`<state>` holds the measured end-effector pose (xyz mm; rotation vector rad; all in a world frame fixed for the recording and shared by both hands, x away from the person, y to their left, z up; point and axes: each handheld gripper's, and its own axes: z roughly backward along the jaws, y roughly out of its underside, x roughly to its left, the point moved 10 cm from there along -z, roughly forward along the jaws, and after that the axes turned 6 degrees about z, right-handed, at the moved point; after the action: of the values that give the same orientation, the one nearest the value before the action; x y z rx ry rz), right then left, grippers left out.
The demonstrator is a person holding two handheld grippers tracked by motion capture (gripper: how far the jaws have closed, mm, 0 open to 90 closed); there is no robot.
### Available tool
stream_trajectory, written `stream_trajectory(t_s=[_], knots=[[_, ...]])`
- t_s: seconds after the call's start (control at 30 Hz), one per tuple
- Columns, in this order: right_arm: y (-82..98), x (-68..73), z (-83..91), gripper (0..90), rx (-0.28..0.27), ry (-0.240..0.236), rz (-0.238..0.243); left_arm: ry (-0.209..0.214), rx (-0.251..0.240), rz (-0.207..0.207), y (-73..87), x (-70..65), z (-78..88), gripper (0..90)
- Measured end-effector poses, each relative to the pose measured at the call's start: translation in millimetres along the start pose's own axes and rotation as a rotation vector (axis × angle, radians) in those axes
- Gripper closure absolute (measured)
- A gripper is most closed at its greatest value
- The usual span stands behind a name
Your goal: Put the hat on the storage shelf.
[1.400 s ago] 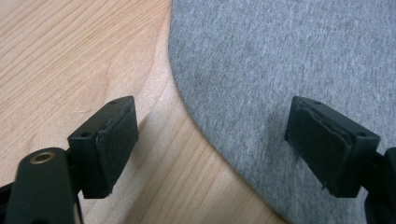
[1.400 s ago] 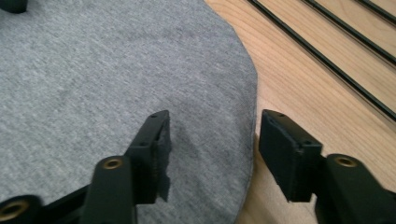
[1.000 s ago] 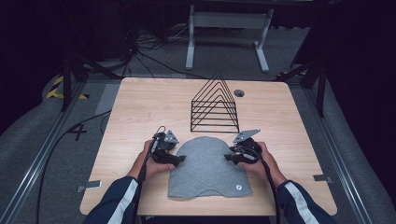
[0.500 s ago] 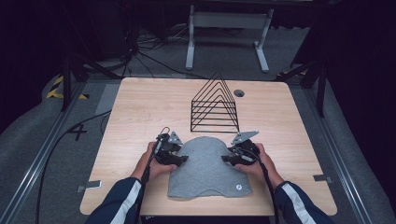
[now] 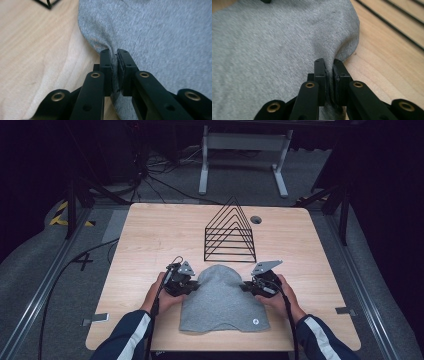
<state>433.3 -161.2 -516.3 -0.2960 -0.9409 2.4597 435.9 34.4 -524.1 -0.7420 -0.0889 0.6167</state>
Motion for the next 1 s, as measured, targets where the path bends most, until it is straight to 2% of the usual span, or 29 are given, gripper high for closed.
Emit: stream_trajectory(t_s=[0.1,0.17,0.33,0.47,0.6,0.8,1.0], knots=[[-5.7,0.8,10.9,84.0,-0.028,0.015,0.02,-0.001,-0.028,-0.025,-8.5,-4.4,11.9,84.3],[-9.1,0.6,17.1,84.0,-0.041,0.028,0.035,-0.019,-0.042,-0.052,-14.0,-6.0,18.1,84.5],[-17.8,-0.2,31.0,84.0,-0.068,0.056,0.061,-0.02,-0.076,-0.081,-27.1,-6.6,26.4,84.5],[-24.2,-0.9,40.4,84.0,-0.09,0.069,0.076,-0.02,-0.079,-0.122,-35.0,-8.1,33.6,84.6],[-30.9,-3.1,49.5,84.1,-0.108,0.086,0.09,-0.023,-0.097,-0.128,-44.4,-7.3,40.1,84.6],[-42.8,-7.7,66.9,84.1,-0.14,0.12,0.107,-0.047,-0.125,-0.18,-70.3,-12.4,55.6,84.7],[-58.5,-17.3,92.2,84.1,-0.183,0.155,0.113,-0.05,-0.156,-0.211,-96.8,-15.6,71.3,84.9]])
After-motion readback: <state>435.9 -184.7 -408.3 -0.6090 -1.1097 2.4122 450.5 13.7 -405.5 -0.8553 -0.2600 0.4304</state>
